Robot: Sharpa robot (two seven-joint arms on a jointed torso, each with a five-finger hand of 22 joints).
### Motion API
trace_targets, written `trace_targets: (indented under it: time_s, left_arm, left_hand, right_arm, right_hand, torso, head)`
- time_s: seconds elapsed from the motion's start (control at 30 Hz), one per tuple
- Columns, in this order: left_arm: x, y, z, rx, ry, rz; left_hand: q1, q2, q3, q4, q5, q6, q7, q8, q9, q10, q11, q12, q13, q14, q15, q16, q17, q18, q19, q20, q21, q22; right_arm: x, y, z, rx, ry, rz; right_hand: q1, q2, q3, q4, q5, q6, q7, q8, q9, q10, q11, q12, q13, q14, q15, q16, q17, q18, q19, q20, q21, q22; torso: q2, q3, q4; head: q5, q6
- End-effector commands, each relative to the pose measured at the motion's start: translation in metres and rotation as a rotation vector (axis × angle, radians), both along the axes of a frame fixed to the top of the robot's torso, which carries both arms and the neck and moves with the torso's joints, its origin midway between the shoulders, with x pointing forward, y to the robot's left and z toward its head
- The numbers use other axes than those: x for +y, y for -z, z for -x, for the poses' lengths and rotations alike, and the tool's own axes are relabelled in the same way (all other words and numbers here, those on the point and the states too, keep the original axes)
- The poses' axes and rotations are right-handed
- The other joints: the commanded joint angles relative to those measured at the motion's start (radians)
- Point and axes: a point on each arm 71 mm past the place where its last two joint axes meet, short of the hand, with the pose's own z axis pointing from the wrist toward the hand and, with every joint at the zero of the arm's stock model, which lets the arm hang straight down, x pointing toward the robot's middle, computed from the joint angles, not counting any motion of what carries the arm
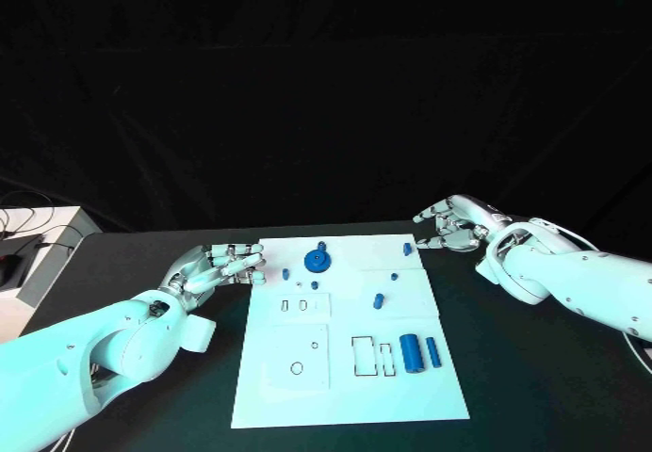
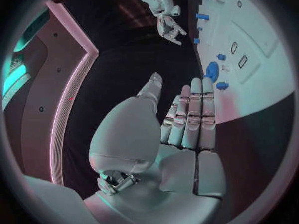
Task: Assemble the parts on the task board
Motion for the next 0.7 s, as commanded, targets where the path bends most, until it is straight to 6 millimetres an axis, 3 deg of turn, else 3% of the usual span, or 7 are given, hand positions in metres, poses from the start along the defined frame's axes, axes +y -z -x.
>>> trace_targets:
  time_s: [0.03, 0.2, 0.7]
  left_arm:
    - [-0.004, -0.001, 0.001, -0.017, 0.041, 0.023]
    - [-0.005, 0.0, 0.001, -0.017, 0.045, 0.021]
    - [-0.005, 0.001, 0.001, -0.014, 0.043, 0.018]
  left_hand:
    - [-0.011, -0.015, -0.015, -0.002, -0.004, 0.017, -0.013, 0.001, 0.001, 0.004, -0.002, 0.002, 0.001, 0.006, -0.003, 0.007, 0.005, -0.018, 0.009, -0.001, 0.004, 0.001]
    - [-0.009, -0.018, -0.022, -0.008, -0.004, 0.021, -0.015, 0.001, 0.001, -0.001, -0.001, 0.001, 0.001, 0.004, -0.003, 0.011, 0.009, -0.021, 0.009, -0.004, 0.004, 0.001]
    - [-0.008, -0.013, -0.024, -0.012, -0.004, 0.014, -0.005, 0.001, 0.001, -0.009, 0.003, 0.001, 0.001, 0.001, -0.001, 0.015, 0.014, -0.023, 0.01, -0.006, 0.005, 0.001]
  right_arm:
    - [-0.002, 0.004, -0.003, 0.042, -0.044, 0.028]
    - [-0.005, 0.009, -0.007, 0.062, -0.036, 0.06]
    - [0.005, 0.026, -0.019, 0.111, -0.027, 0.076]
  right_hand:
    - [0.01, 0.0, -0.002, 0.004, 0.005, -0.011, 0.002, 0.003, -0.001, 0.002, 0.007, 0.008, 0.002, 0.0, 0.006, 0.005, 0.005, -0.012, 0.09, 0.008, 0.007, 0.197]
    - [0.011, -0.004, 0.001, 0.012, 0.006, -0.015, 0.003, 0.003, -0.001, 0.002, 0.008, 0.01, 0.003, 0.0, 0.008, 0.007, 0.008, -0.011, 0.09, 0.011, 0.006, 0.197]
    - [0.005, 0.003, 0.0, 0.019, 0.02, -0.009, 0.002, 0.004, 0.0, 0.004, 0.008, 0.014, 0.005, 0.001, 0.008, 0.007, 0.012, -0.01, 0.09, 0.012, 0.008, 0.198]
  torso:
    - [0.0, 0.0039, 0.0038]
    - [0.002, 0.0057, 0.0052]
    - [0.002, 0.0025, 0.0066]
  head:
    - [-0.004, -0.003]
    - [-0.005, -0.009]
    - [-0.007, -0.02]
